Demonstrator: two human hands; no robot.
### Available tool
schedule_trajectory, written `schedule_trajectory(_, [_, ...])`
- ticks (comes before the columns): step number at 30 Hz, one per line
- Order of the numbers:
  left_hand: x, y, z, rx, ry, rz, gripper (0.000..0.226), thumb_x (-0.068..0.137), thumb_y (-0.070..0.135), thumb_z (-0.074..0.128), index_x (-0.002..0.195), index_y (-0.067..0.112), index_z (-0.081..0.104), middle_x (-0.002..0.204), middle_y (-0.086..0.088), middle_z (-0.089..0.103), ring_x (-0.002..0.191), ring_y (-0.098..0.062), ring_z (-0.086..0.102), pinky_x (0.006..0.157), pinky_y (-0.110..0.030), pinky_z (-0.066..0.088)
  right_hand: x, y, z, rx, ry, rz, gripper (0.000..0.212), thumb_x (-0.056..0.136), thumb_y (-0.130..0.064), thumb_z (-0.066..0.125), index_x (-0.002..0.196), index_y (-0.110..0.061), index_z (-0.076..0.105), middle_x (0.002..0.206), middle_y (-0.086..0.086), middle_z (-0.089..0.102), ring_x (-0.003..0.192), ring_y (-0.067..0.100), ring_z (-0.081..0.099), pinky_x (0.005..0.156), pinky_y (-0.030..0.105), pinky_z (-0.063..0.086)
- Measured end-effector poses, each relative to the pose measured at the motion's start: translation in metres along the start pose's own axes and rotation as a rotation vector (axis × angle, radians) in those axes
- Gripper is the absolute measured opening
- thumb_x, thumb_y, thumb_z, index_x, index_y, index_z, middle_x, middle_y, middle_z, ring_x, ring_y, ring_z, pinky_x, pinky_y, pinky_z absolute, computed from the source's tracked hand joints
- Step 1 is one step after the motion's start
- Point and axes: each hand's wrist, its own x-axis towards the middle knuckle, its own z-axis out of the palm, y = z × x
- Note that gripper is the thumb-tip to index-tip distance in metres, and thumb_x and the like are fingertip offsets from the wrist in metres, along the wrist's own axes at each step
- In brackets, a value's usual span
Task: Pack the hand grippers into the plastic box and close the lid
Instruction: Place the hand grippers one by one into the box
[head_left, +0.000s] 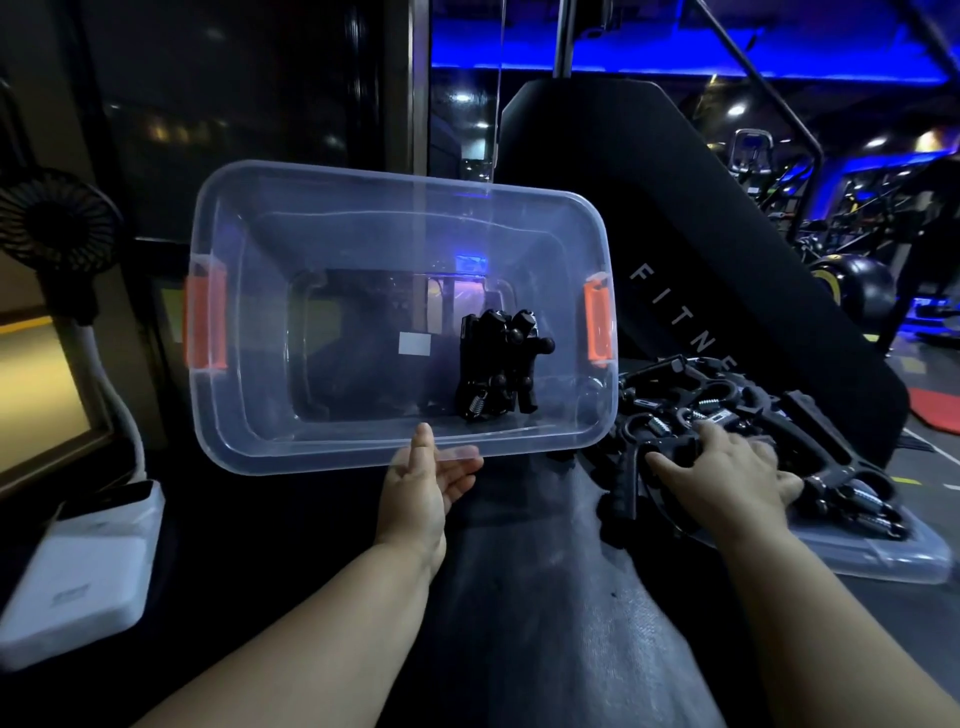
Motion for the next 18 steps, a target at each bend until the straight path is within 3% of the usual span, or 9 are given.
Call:
schedule_trajectory(7, [-0.003,0.002,0.001,0.006,0.002,0.007,0.031,0.101,0.035,0.038,0.08,0.015,0.05,0.071,-0.008,0.072,0.074,-0.023,0.067,0.074,-0.032,0.053,0.0,-0.001,-0.002,0.009,0.004,-0.009,0.068,0.077,-0.062,0.058,0.135,-0.029,0.049,0.128,0.008,0.056,0.125,0.029,0.038,0.097,0.042,0.029])
schedule_trajectory(18, [-0.002,0.001,0.0,0.005,-0.009,0.017,0.032,0.101,0.036,0.038,0.08,0.015,0.05,0.07,-0.007,0.072,0.073,-0.021,0.067,0.071,-0.03,0.052,-0.002,-0.002,-0.015,0.298,0.167,-0.148,0.057,0.074,-0.053,0.073,0.113,-0.012,0.071,0.104,0.012,0.069,0.106,0.03,0.058,0.094,0.038,0.044])
